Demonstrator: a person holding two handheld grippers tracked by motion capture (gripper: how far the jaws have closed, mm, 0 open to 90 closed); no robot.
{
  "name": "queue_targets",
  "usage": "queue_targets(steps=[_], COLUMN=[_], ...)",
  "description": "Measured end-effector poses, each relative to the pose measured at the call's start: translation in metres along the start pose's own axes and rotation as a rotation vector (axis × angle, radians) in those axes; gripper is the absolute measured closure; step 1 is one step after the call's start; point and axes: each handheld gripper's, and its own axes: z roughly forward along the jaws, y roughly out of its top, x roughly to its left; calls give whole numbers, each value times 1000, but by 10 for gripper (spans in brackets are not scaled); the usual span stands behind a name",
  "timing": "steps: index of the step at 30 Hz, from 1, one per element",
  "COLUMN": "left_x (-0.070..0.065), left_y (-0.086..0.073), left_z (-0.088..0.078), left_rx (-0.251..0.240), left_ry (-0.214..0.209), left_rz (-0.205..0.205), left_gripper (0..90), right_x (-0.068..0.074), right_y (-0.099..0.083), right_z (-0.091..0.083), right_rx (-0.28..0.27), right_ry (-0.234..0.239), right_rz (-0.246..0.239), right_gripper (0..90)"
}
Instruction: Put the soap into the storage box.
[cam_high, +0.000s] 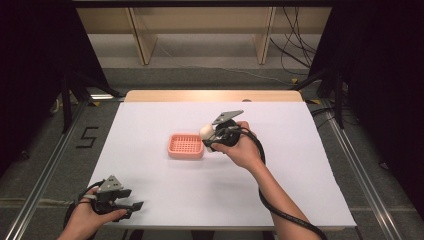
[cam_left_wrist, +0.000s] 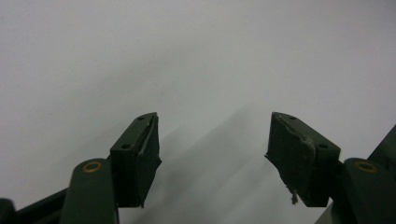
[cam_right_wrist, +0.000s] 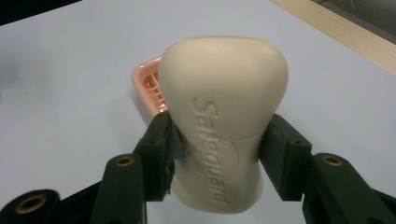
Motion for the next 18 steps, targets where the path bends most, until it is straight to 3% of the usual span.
queue_targets(steps=[1,2,4,5,10,13,18], left_x=[0,0,0,0,0,0,0], left_y=[0,0,0,0,0,0,0], left_z=[0,0,0,0,0,0,0], left_rx=[0,1,0,0,-1,0,-2], left_ry=[0,0,-1,0,0,-1,-2], left_rz=[0,1,0,0,-1,0,-14], left_gripper=[338,338,338,338,338,338,338], right_x=[0,-1,-2,-1,-1,-2,0], right_y=[0,0,1,1,3,3,6], right_z=[0,2,3,3,3,5,9], right_rx=[4,-5,-14,-4,29,14,13], right_ry=[-8,0,-3,-4,-3,0,3], right_rz=[21,-7,-15,11,26,1,20], right_gripper=[502,501,501,502,501,501,501])
